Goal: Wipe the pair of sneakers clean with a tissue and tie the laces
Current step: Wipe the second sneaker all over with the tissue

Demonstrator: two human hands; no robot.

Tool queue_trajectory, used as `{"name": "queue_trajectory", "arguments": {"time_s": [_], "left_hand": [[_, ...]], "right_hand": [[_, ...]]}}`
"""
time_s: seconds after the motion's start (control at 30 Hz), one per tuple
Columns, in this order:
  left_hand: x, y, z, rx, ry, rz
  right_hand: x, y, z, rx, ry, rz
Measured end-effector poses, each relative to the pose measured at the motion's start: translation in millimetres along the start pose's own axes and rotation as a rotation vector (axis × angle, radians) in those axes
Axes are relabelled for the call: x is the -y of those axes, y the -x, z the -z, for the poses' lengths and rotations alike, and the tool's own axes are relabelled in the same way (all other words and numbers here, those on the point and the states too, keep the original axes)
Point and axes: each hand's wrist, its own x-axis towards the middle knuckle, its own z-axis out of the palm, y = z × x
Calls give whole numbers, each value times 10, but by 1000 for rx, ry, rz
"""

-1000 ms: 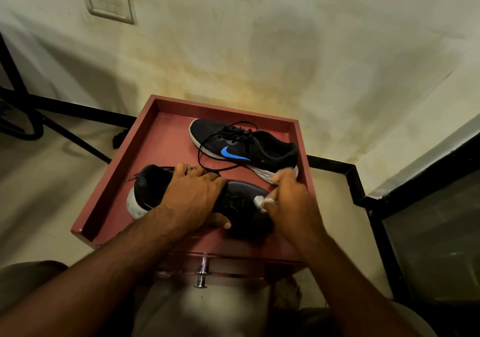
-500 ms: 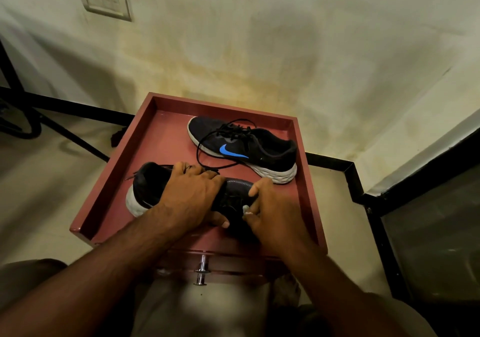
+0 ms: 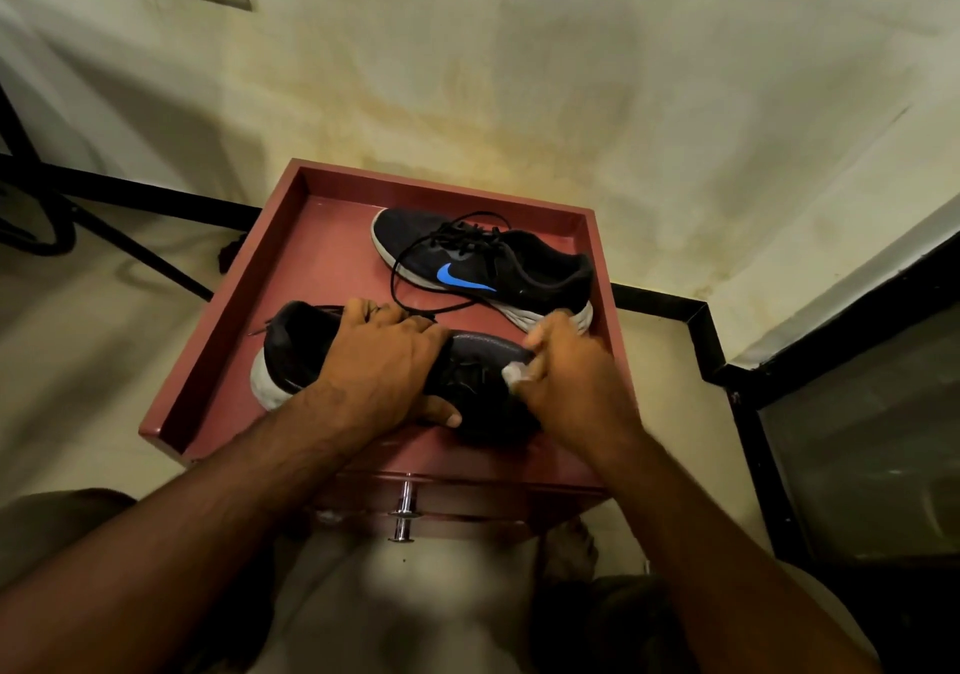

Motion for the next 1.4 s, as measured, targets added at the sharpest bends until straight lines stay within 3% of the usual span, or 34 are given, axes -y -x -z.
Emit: {"name": "queue_trajectory", "arguments": {"time_s": [0.1,0.23,0.37,0.5,0.67,0.8,0.9,1.0,1.17,1.27,1.4], "left_hand": [[-10,2,-9,1,-5,9],[-7,-9,-15,-12,6,21],[-18,-2,-29,-3,-6,29],[-17,-5,-12,-10,-1,24],[-34,18,-10,-8,-5,29],[-46,11,-4,-11,12,29],[-45,7,-14,-28,3,35],[-33,-3,-25,-10,36,33],[120,-7,29,54,164,100],[174,-25,61,105,177,122],[80,13,84,41,172,210]], "right_hand": [[84,163,-122,104,-9,85],[-37,-48,43,-133,80,11],[107,196,-162,70,-3,110],[-23,-87,49,-86,80,-39],[106,145,-46,147,-68,37],[-63,-128,167,-39,-3,-83],[69,89,-11,216,-126,9],[132,136,-30,521,-331,-36],[-8,-66,125,114,-761,-147],[-96,-73,141,-27,-821,-133],[-181,-116,156,-225,-805,-164]]}}
